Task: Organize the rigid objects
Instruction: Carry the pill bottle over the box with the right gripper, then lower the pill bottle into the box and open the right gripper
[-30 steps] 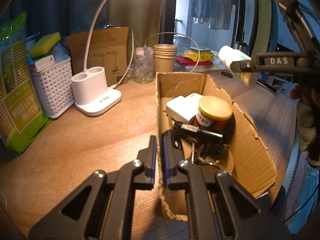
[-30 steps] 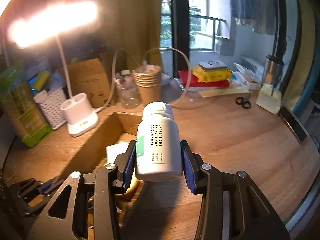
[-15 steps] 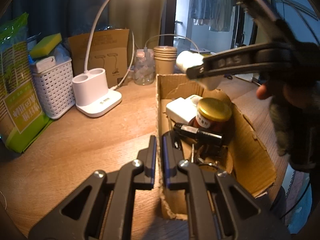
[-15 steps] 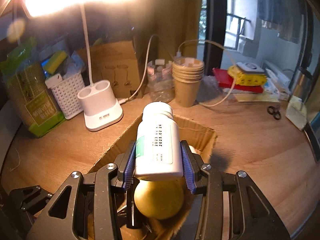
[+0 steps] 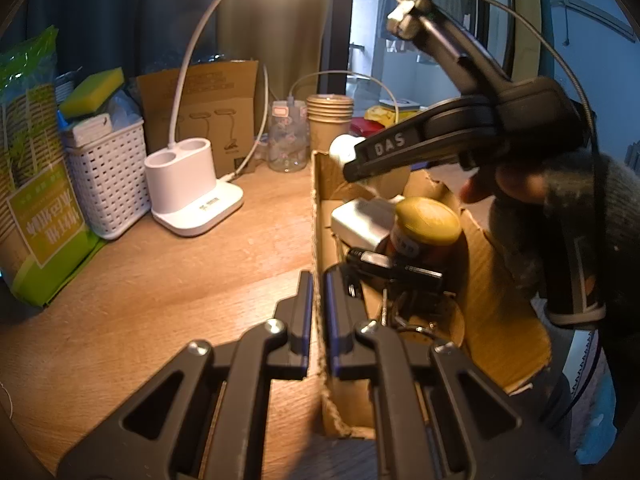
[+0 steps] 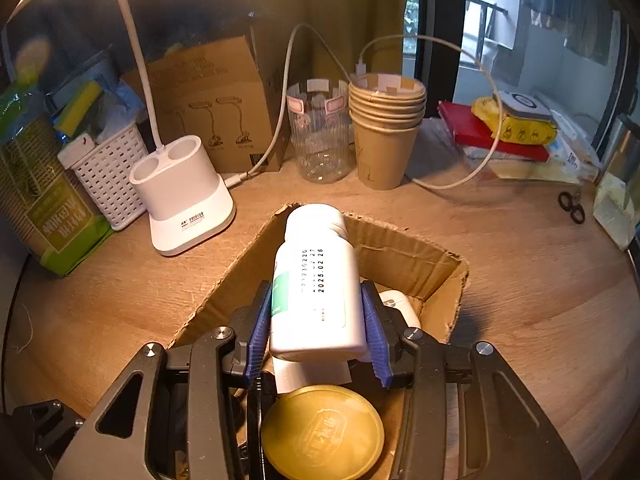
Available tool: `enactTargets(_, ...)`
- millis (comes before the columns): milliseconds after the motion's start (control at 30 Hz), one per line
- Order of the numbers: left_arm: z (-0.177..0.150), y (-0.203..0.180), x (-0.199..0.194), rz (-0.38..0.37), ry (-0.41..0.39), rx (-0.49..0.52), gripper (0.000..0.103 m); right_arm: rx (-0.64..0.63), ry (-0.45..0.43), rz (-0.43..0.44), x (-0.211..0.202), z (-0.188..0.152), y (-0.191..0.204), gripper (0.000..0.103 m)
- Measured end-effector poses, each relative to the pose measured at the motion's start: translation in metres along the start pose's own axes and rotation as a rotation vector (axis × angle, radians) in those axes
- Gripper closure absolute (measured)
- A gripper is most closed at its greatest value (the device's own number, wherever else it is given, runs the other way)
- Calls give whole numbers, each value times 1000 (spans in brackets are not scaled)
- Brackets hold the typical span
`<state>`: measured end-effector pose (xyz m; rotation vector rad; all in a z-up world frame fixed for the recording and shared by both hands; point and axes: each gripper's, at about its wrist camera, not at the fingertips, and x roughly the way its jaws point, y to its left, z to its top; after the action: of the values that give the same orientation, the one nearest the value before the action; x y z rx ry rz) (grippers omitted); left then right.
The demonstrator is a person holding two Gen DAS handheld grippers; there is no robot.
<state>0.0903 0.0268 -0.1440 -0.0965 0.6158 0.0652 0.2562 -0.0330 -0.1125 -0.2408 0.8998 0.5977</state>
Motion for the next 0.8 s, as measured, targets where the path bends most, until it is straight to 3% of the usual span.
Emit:
enactTargets(400,-1,-1,0,5,-2,3,96,-44,63,-1,15,1,9,58)
enactTargets(800,-1,-2,-1,7,-3,4,96,-37,69,4,17,1,8,58)
